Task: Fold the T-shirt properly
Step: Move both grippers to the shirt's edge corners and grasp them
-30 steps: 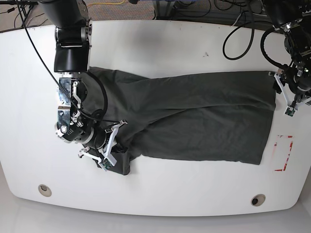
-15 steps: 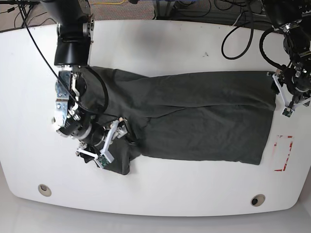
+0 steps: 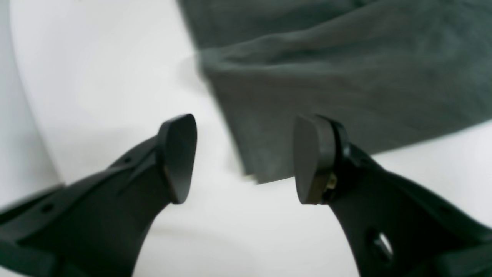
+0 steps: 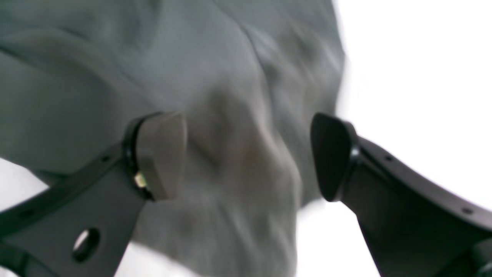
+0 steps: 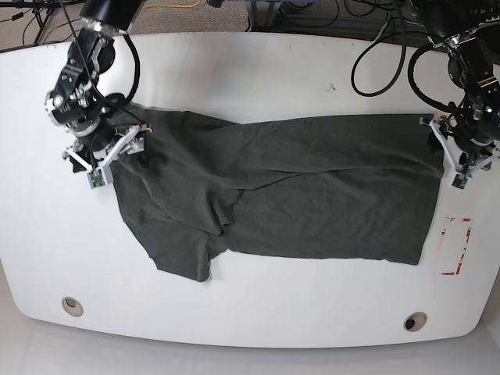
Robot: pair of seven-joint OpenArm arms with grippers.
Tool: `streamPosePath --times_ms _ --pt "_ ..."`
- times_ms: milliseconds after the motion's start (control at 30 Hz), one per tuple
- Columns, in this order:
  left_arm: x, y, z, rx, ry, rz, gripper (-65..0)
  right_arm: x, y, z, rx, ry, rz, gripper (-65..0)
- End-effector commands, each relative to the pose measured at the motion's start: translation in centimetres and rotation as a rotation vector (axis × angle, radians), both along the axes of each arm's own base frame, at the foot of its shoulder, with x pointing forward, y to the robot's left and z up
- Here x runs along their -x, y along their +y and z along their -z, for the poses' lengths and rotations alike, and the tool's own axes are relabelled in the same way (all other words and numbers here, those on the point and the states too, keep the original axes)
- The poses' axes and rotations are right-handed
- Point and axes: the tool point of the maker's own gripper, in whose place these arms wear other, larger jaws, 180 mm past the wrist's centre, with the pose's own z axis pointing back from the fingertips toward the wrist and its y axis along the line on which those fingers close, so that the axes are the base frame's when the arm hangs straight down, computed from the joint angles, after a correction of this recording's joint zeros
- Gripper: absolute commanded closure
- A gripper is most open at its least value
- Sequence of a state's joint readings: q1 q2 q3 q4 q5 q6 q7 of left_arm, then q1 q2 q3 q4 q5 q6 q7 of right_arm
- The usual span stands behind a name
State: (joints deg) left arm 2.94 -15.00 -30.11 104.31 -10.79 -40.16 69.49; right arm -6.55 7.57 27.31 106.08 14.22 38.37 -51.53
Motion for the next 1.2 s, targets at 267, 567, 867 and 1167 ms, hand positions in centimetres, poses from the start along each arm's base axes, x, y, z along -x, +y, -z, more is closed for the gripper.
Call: streamPosePath --times_ms 267,567,867,1167 --pt "-0.9 2.3 -2.4 0.015 -0.106 -0.114 -37.2 5.3 -2.8 1.7 -0.053 0.04 0.167 -47.4" --pt "-0.8 3.2 -3.2 -0.003 -0.121 -0.128 -37.2 7.2 -4.5 4.9 -0.113 0.12 0.26 -47.4" --pt "-0.7 4.5 -3.9 -0.001 -0.147 -0.174 -37.4 6.8 -6.6 6.8 -0.125 0.172 0.279 -47.2" --pt "-0.4 4.6 -0.8 0.067 -0.067 -0.195 -37.6 6.8 -6.7 7.6 -0.137 0.195 0.279 -33.9"
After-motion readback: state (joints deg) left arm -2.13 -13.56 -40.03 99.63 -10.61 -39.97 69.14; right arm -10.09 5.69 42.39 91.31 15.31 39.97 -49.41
